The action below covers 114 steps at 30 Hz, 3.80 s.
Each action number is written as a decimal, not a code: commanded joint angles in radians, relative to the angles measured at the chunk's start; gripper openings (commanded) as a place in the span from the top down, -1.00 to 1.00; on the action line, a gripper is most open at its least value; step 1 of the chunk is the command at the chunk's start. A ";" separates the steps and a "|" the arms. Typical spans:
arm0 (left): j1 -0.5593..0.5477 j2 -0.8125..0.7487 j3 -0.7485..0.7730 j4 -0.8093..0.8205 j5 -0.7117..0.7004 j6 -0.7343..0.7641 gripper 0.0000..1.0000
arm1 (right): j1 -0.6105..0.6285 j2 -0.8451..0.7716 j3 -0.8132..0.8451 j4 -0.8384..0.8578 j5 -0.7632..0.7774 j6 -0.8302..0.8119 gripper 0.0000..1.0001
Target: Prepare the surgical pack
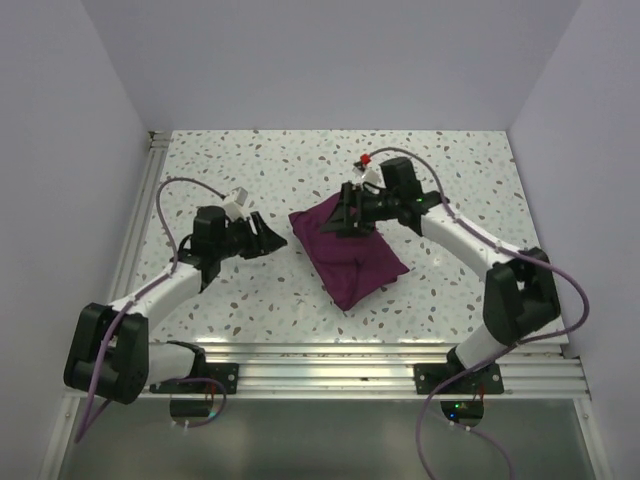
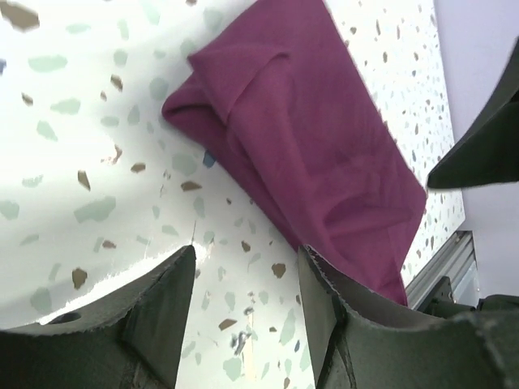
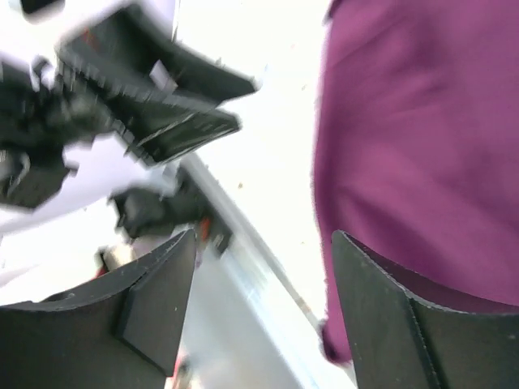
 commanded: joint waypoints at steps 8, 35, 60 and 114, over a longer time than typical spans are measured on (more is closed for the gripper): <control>0.007 -0.068 0.109 -0.038 -0.035 0.088 -0.15 | -0.168 -0.130 -0.035 -0.252 0.244 -0.182 -0.45; 0.007 -0.131 0.224 -0.236 -0.155 0.127 -0.15 | 0.193 -0.009 -0.051 0.016 0.074 -0.082 0.42; 0.007 0.266 0.506 -0.202 -0.034 0.153 -0.20 | 0.213 -0.417 -0.198 -0.235 0.502 -0.061 -0.54; -0.234 -0.273 -0.454 0.173 -0.525 -0.270 1.00 | -0.085 -0.262 -0.455 0.026 0.691 0.087 0.18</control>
